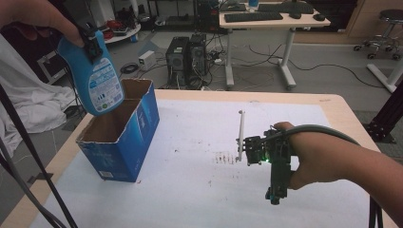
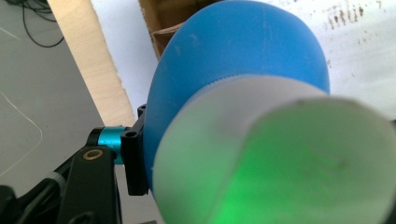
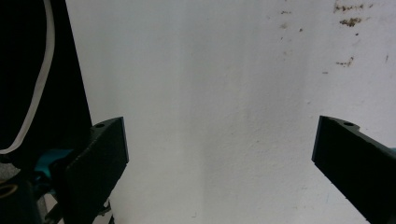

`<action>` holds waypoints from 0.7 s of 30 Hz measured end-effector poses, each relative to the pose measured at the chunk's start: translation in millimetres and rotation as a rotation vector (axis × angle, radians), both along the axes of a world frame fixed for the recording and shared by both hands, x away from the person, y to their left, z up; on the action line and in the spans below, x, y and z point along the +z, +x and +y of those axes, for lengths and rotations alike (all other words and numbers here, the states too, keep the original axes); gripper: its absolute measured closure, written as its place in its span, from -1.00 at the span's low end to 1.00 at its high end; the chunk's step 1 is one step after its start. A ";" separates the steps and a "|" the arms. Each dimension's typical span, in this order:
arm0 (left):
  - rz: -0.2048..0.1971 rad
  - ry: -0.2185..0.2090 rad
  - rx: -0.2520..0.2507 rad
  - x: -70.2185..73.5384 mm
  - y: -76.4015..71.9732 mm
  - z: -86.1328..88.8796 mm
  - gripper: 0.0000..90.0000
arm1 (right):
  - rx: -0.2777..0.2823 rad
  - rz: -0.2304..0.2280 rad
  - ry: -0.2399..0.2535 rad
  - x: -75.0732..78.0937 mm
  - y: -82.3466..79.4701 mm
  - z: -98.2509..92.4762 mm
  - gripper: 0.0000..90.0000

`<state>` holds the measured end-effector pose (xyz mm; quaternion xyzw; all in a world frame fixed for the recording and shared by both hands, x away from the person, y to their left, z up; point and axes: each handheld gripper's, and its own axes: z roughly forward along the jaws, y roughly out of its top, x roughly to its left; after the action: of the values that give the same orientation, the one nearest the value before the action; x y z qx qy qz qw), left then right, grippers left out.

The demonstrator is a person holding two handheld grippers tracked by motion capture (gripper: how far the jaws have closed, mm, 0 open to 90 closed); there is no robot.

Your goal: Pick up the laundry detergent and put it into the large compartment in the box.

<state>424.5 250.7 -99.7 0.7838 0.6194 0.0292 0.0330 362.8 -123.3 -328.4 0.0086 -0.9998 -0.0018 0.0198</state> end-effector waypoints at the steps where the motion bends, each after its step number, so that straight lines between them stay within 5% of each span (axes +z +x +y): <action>1: -0.004 -0.003 0.012 -1.4 0.1 1.2 -0.18 | 0.010 0.001 -0.001 -0.3 0.4 0.5 -0.94; 11: 0.026 0.008 0.079 -30.8 9.0 7.5 -0.18 | 0.007 -0.003 -0.002 -1.3 0.1 2.2 -0.94; 21: 0.074 -0.014 0.083 -71.5 16.5 14.1 -0.18 | 0.007 -0.007 -0.003 -1.5 0.0 2.1 -0.94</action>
<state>441.0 264.7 -171.2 0.7577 0.6525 -0.0029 0.0142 362.8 -121.2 -329.9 0.0120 -0.9998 -0.0002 0.0164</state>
